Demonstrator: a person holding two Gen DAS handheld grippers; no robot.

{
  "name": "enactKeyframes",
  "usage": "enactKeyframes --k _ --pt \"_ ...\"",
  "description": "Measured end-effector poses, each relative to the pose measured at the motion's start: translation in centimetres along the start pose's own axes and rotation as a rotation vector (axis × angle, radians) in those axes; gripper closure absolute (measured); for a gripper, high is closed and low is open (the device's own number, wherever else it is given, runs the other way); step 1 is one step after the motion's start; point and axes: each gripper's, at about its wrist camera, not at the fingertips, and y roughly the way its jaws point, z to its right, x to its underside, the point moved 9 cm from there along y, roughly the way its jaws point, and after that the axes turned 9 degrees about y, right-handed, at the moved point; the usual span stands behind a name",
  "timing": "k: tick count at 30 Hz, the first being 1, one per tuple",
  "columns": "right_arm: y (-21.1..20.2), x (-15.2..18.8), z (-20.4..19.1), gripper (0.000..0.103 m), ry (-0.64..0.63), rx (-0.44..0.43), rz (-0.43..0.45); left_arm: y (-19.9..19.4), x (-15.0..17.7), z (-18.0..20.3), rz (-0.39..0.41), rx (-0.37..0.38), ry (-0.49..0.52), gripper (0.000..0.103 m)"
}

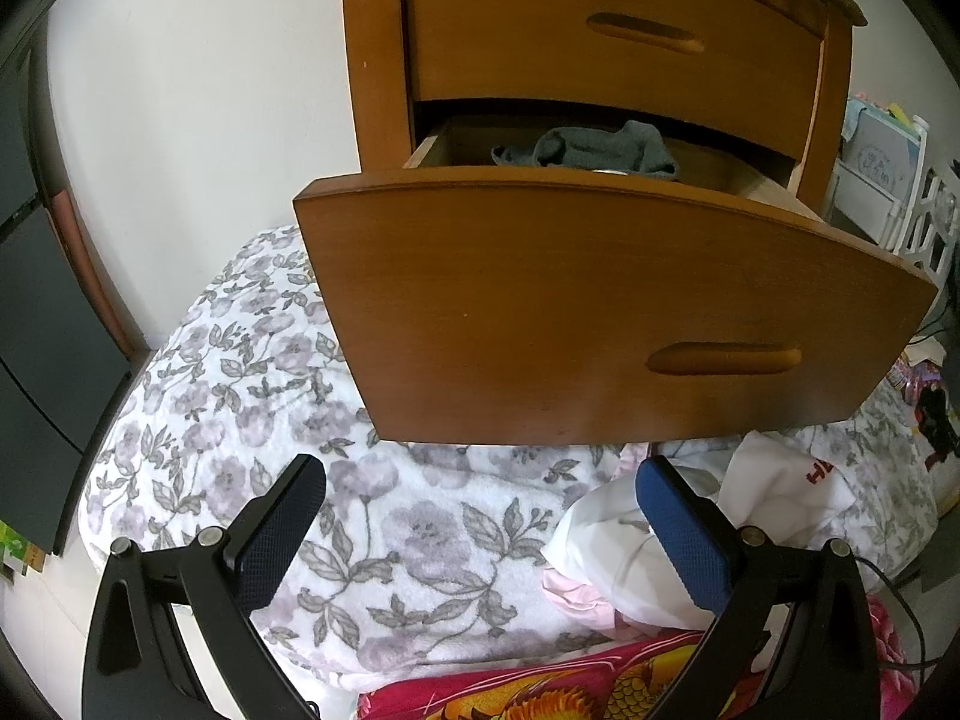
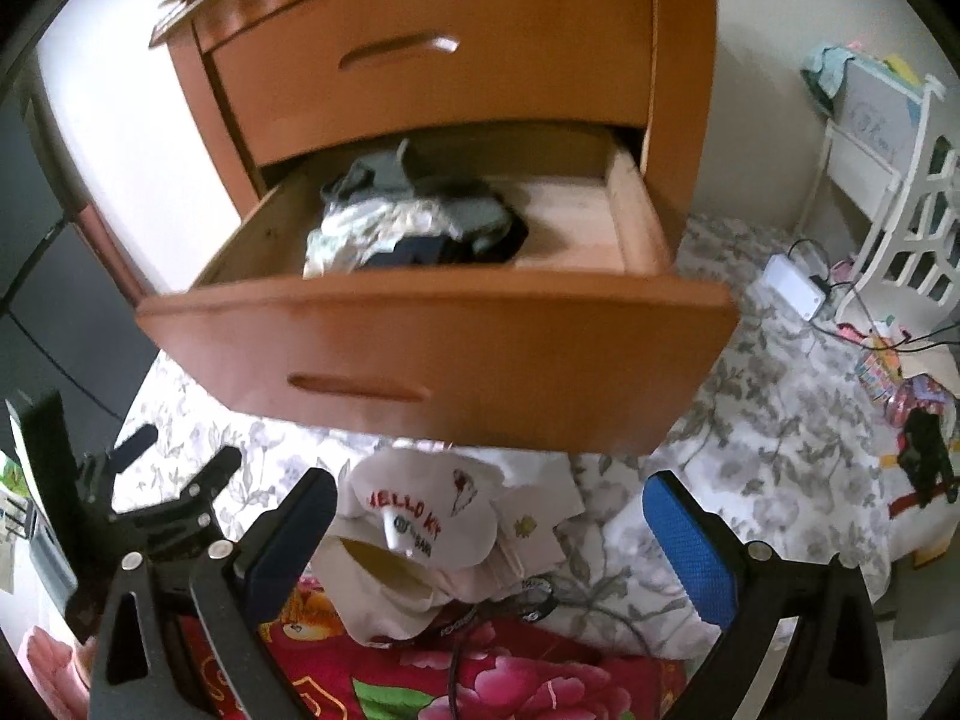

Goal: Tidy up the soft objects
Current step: 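Move the right tool back into the drawer toward the dark grey cloth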

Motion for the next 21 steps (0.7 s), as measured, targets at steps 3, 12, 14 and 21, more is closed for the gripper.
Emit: enactKeyframes --k 3,12,14,21 --pt "-1.2 -1.4 0.0 0.0 -0.009 0.007 0.035 -0.1 0.0 0.0 0.005 -0.001 0.0 0.0" --pt "-4.6 -6.6 -0.9 0.0 -0.079 0.007 0.127 0.1 -0.1 -0.1 -0.004 0.014 -0.012 0.0" --pt "-5.1 -8.2 -1.3 0.0 -0.102 0.012 0.149 0.2 0.0 -0.1 -0.008 0.02 -0.017 0.0" --pt "-3.9 -11.2 -4.1 0.0 -0.159 -0.016 0.14 0.6 0.0 0.0 -0.022 0.028 -0.019 0.0"
